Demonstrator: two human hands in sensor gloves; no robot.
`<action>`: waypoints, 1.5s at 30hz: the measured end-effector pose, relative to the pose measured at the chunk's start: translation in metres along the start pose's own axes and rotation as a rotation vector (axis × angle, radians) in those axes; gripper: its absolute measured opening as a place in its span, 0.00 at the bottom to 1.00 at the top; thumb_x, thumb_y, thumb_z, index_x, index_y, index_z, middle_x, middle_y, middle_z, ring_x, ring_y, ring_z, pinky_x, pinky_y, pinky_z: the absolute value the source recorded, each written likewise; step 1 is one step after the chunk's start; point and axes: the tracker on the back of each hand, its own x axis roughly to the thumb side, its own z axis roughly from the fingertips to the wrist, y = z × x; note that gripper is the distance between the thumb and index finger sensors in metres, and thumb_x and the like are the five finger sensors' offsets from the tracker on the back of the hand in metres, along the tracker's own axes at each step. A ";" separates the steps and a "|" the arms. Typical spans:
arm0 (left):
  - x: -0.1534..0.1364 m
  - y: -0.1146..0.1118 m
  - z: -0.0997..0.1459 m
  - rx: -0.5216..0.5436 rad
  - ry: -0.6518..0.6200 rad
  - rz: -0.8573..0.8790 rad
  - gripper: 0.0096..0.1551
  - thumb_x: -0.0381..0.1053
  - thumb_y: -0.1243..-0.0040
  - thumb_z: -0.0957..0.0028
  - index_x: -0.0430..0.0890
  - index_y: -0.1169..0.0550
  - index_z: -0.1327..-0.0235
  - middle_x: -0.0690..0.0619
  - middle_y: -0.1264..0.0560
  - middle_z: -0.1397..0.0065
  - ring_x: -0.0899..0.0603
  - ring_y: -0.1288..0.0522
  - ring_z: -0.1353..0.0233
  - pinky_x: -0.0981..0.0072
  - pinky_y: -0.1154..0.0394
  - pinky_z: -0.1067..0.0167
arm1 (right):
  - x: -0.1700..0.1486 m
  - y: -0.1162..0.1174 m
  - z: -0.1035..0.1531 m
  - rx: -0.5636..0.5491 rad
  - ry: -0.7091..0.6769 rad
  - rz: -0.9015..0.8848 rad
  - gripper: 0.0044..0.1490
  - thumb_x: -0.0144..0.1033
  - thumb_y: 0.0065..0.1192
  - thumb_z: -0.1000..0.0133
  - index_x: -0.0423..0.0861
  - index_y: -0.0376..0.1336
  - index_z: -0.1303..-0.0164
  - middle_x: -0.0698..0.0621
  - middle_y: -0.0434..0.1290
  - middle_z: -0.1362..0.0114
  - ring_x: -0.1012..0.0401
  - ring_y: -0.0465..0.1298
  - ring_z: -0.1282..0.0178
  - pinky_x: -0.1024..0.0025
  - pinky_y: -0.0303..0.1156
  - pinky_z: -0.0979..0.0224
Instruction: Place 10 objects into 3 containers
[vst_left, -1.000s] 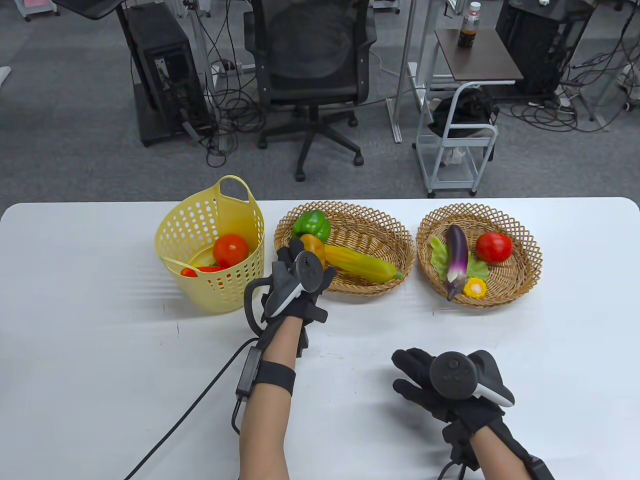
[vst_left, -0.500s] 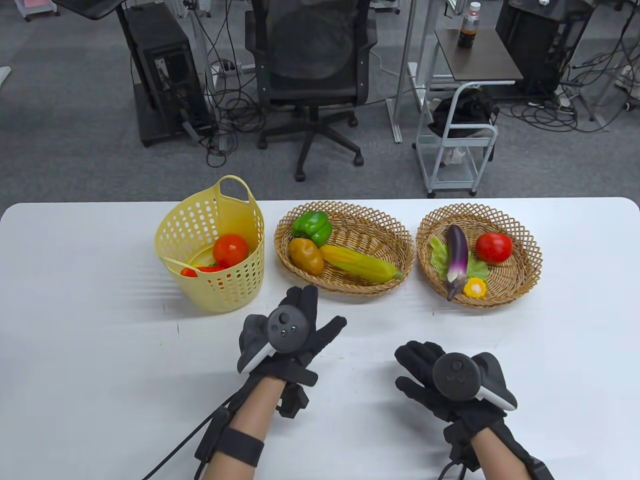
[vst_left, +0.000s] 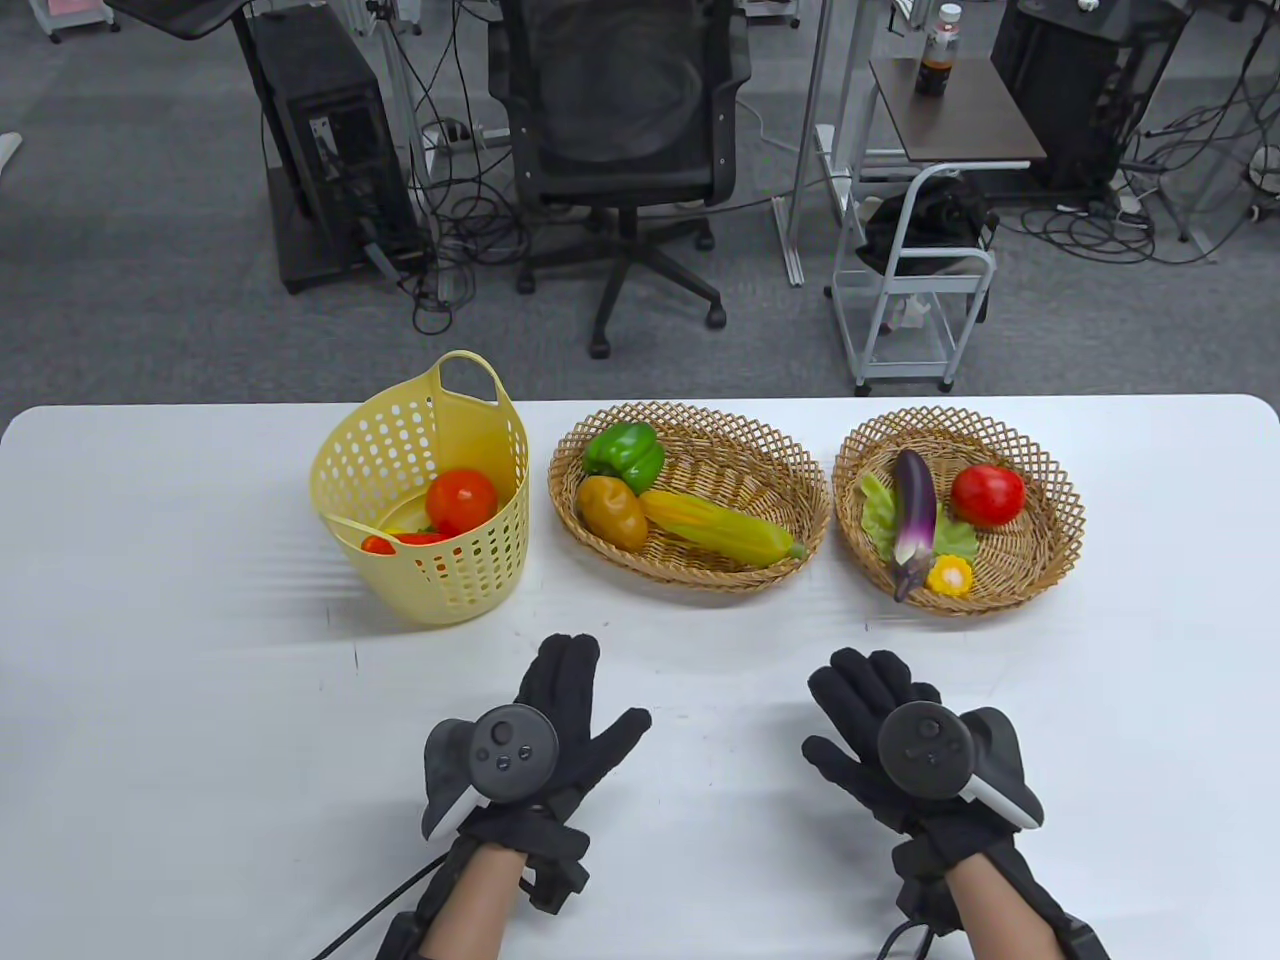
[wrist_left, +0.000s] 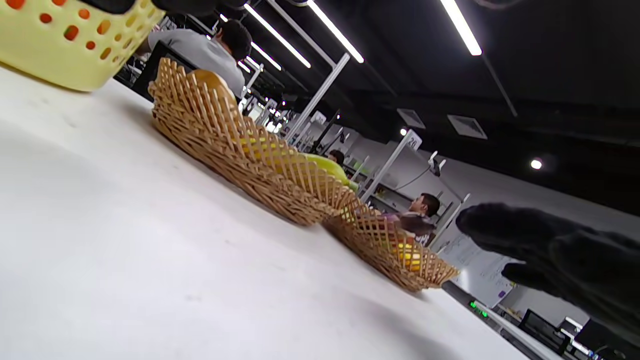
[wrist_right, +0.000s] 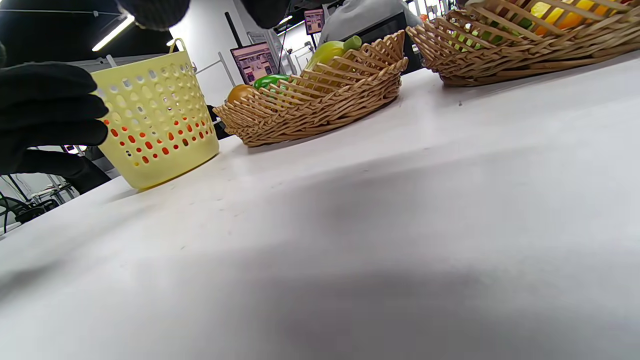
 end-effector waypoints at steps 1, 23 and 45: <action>-0.001 0.002 0.003 0.020 -0.002 -0.028 0.56 0.75 0.60 0.34 0.35 0.53 0.13 0.26 0.55 0.15 0.19 0.51 0.17 0.20 0.44 0.32 | -0.001 0.001 0.000 0.001 0.010 0.005 0.45 0.60 0.43 0.35 0.51 0.41 0.12 0.47 0.34 0.08 0.41 0.32 0.13 0.33 0.33 0.20; -0.003 0.004 0.010 0.022 -0.015 -0.456 0.54 0.74 0.59 0.34 0.35 0.50 0.13 0.27 0.51 0.14 0.18 0.50 0.17 0.20 0.45 0.32 | -0.006 0.001 -0.002 0.004 0.093 0.025 0.47 0.63 0.41 0.36 0.54 0.35 0.13 0.49 0.23 0.11 0.36 0.25 0.16 0.31 0.28 0.21; -0.002 0.003 0.011 0.005 -0.012 -0.460 0.53 0.74 0.59 0.34 0.37 0.50 0.12 0.27 0.52 0.14 0.19 0.51 0.17 0.20 0.44 0.32 | -0.007 0.002 -0.003 0.031 0.108 0.029 0.48 0.62 0.41 0.35 0.52 0.34 0.12 0.45 0.24 0.11 0.37 0.27 0.15 0.31 0.30 0.21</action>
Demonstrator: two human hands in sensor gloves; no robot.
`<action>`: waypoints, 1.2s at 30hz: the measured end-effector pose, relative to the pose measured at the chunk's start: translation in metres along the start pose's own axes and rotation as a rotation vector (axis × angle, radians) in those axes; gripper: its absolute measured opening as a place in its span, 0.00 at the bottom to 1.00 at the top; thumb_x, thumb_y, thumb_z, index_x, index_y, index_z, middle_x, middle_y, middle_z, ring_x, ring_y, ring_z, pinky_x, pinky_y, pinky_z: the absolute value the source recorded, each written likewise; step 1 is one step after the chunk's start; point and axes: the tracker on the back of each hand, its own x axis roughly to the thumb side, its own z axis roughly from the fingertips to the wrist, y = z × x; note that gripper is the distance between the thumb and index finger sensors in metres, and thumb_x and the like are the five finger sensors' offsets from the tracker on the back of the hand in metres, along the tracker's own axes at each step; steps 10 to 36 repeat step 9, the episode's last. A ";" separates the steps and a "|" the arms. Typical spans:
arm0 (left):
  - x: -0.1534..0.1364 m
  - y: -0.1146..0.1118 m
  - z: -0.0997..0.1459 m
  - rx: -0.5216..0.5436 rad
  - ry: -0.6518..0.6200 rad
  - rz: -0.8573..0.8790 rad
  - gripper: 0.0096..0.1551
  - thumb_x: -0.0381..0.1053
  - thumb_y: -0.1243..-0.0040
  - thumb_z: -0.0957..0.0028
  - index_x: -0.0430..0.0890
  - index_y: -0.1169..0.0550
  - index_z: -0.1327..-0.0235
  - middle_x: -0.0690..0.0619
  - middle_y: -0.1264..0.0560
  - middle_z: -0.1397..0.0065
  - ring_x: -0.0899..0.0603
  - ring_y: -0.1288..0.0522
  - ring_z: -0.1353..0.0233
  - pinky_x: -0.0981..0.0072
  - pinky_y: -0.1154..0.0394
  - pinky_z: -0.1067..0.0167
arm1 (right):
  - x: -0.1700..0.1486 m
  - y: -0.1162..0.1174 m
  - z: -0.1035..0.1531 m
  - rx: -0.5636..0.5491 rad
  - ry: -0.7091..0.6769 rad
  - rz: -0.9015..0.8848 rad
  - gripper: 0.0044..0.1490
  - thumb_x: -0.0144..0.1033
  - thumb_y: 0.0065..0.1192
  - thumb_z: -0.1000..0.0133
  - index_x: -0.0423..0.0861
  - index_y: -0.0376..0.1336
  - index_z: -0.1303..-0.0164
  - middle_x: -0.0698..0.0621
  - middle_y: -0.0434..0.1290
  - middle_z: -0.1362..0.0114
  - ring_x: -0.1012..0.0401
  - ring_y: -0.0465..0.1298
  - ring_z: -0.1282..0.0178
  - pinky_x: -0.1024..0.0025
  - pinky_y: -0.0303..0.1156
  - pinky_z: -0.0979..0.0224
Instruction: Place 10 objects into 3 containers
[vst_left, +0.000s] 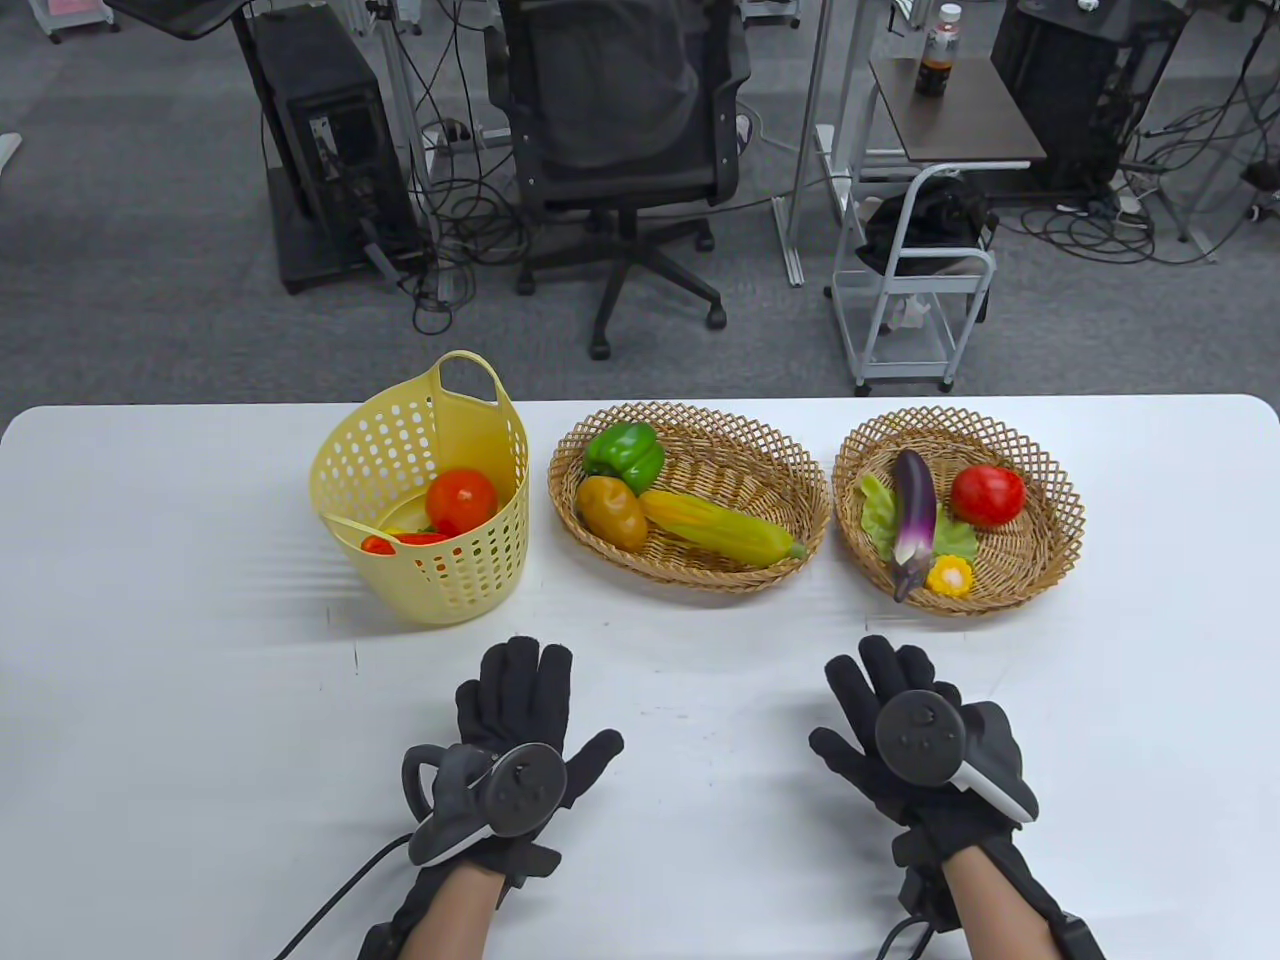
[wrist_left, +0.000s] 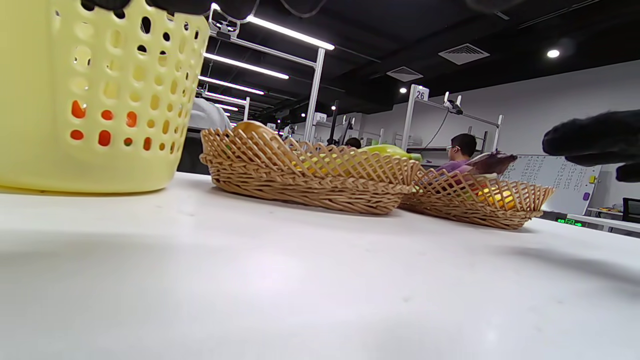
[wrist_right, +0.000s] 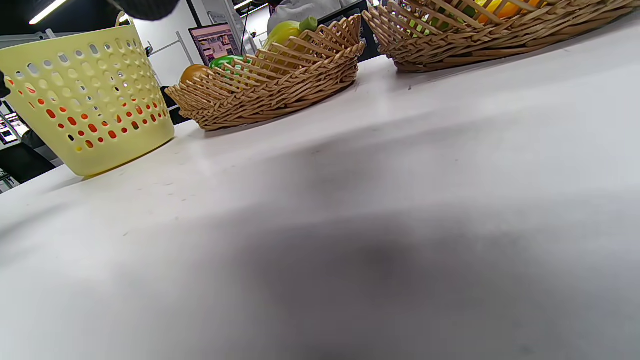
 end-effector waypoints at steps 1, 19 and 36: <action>0.000 0.000 0.000 -0.001 0.000 0.003 0.53 0.74 0.59 0.34 0.37 0.50 0.12 0.27 0.52 0.14 0.19 0.51 0.17 0.20 0.45 0.32 | 0.000 0.000 0.000 -0.001 -0.006 -0.005 0.47 0.63 0.41 0.35 0.52 0.34 0.12 0.45 0.24 0.11 0.37 0.27 0.15 0.31 0.30 0.21; -0.002 0.000 0.001 0.000 0.006 0.006 0.53 0.74 0.59 0.34 0.37 0.50 0.12 0.27 0.52 0.14 0.18 0.51 0.17 0.20 0.45 0.32 | 0.001 0.003 -0.001 0.025 -0.015 0.014 0.48 0.63 0.40 0.35 0.52 0.34 0.12 0.45 0.23 0.11 0.36 0.27 0.15 0.31 0.30 0.21; -0.002 0.000 0.001 0.000 0.006 0.006 0.53 0.74 0.59 0.34 0.37 0.50 0.12 0.27 0.52 0.14 0.18 0.51 0.17 0.20 0.45 0.32 | 0.001 0.003 -0.001 0.025 -0.015 0.014 0.48 0.63 0.40 0.35 0.52 0.34 0.12 0.45 0.23 0.11 0.36 0.27 0.15 0.31 0.30 0.21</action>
